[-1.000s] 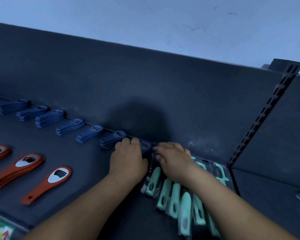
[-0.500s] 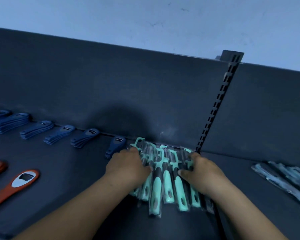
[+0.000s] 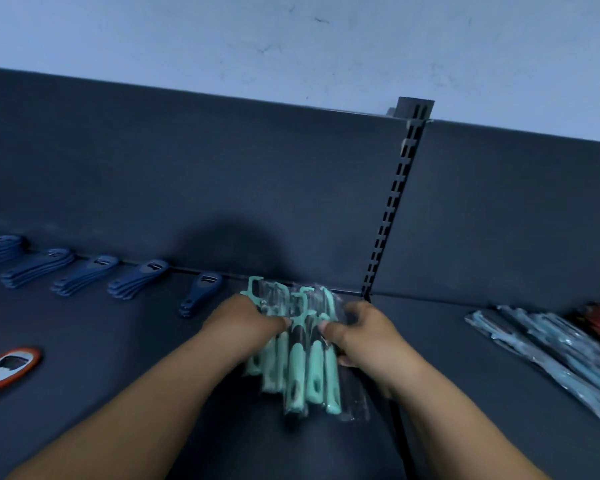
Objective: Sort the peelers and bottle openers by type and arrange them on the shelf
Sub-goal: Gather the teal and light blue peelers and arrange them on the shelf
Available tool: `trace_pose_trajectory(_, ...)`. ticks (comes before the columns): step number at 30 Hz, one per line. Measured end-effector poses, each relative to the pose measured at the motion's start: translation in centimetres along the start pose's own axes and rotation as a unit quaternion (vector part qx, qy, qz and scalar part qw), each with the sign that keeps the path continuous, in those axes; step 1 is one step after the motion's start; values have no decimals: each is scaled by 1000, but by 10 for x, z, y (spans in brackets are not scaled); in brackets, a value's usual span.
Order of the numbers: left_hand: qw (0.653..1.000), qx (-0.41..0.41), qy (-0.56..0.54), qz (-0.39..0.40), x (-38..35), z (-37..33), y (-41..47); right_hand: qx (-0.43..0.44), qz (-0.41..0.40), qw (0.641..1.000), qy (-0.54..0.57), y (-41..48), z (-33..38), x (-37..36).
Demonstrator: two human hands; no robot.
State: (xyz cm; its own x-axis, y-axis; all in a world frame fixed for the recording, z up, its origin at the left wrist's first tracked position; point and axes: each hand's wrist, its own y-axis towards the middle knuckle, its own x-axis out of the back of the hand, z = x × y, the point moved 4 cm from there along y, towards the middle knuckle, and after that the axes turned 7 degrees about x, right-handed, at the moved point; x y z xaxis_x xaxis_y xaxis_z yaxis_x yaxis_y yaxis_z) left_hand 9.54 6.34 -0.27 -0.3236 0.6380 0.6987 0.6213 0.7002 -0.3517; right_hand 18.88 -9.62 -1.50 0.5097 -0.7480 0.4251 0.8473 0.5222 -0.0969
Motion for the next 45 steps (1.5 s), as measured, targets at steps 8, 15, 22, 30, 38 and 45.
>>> trace_pose_trajectory(8,949,42,-222,219,-24,-14,-8,-73,119,962,237,-1,1,-21)
trace_pose_trajectory(15,875,-29,-397,276,-26,-32,-18,51,88,951,293,-3,17,-7)
trace_pose_trajectory(22,859,-33,-436,266,-32,-31,-15,43,119,935,331,-1,18,-4)
trace_pose_trajectory(30,859,-241,-417,174,-17,-51,-27,191,102,916,337,-2,42,17)
trace_pose_trajectory(38,859,-253,-410,175,-20,-44,-24,193,96,930,298,-3,38,17)
trace_pose_trajectory(45,842,-218,-445,215,-16,-47,-20,192,117,933,280,-2,41,18)
